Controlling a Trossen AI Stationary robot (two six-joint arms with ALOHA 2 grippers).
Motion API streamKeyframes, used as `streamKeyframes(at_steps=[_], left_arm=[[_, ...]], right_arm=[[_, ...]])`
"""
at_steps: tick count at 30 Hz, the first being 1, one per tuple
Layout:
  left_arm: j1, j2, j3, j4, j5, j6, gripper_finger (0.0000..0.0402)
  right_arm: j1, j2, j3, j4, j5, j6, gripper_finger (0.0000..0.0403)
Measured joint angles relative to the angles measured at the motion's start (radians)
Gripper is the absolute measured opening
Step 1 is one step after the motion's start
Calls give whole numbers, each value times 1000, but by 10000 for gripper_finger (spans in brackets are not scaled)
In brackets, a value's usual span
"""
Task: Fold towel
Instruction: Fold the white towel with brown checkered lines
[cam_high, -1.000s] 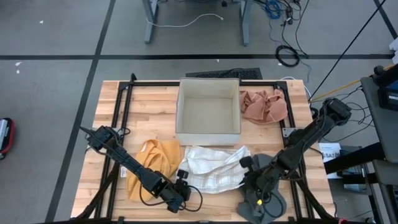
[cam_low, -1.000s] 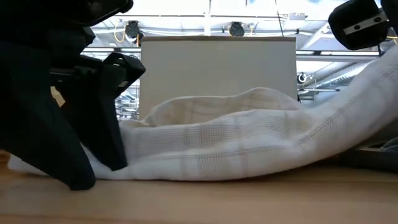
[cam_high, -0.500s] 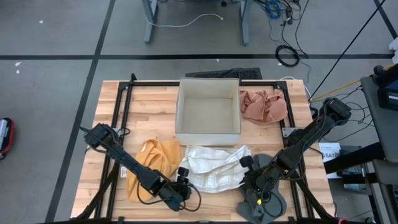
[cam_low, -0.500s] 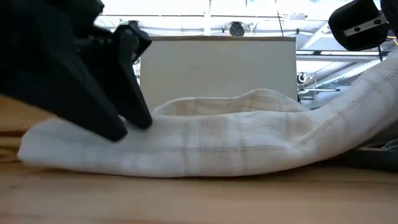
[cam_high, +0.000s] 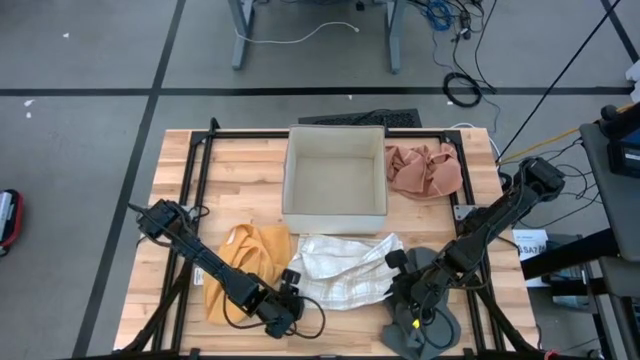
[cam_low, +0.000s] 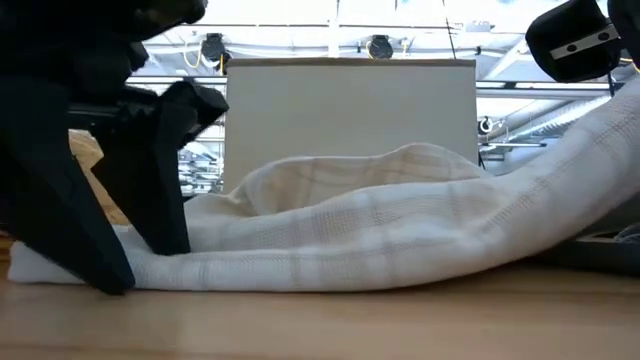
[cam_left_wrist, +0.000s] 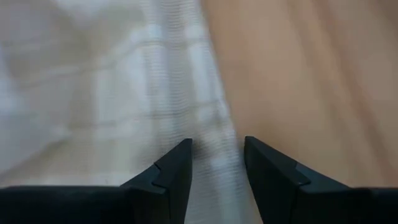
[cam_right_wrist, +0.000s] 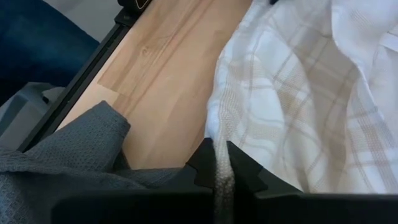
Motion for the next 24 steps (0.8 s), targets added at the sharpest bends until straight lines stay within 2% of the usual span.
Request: streamKeyframes(at_steps=[8,12,15,20,24], left_arm=[[7,21,3,8,15,-7,150],[7,23,5,-35,-51,-49,142],[26,23,4,-69,-74,-55,107],[45,23,3,-63,-95,-6,18],[50,14,0,-48,-98,31,9]], right_arm=[[0,0,0,0,0,2,4],[0,0,0,1,0,2,4],[0,0,0,4,1,2,4],[0,0,1,4,1,2,4],[0,0,1,4,-3,2,4]])
